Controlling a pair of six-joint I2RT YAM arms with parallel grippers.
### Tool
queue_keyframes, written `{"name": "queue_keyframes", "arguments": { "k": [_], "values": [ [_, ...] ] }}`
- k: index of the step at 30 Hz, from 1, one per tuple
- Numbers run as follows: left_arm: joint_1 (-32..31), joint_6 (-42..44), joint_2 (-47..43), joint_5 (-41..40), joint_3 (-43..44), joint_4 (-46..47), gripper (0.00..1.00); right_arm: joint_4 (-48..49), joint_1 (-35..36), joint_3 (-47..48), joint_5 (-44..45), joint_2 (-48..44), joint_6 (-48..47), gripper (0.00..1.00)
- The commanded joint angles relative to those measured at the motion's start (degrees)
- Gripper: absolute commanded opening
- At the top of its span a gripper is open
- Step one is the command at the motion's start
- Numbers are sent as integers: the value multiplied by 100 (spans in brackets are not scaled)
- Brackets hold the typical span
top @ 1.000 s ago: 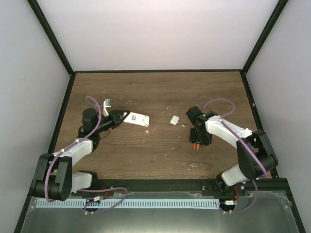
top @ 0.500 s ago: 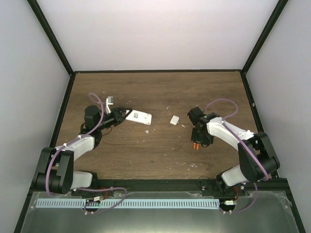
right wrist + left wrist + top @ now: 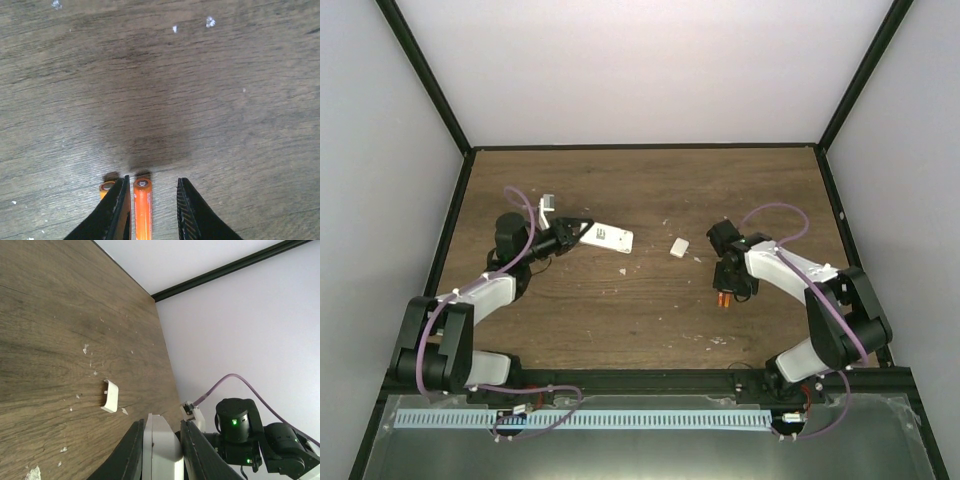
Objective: Load the batteries into the remote control
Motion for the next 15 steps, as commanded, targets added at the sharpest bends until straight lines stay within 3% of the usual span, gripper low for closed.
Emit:
{"name": "queue_keyframes", "arguments": {
  "k": [1,15],
  "values": [
    [-25,60,58,93,165,218,0,171,-51,-68,-16,49,-70,19],
    [-18,-135,99,47,-43,445,0,473,-56,-588,-251,164,-104,12]
  ]
}}
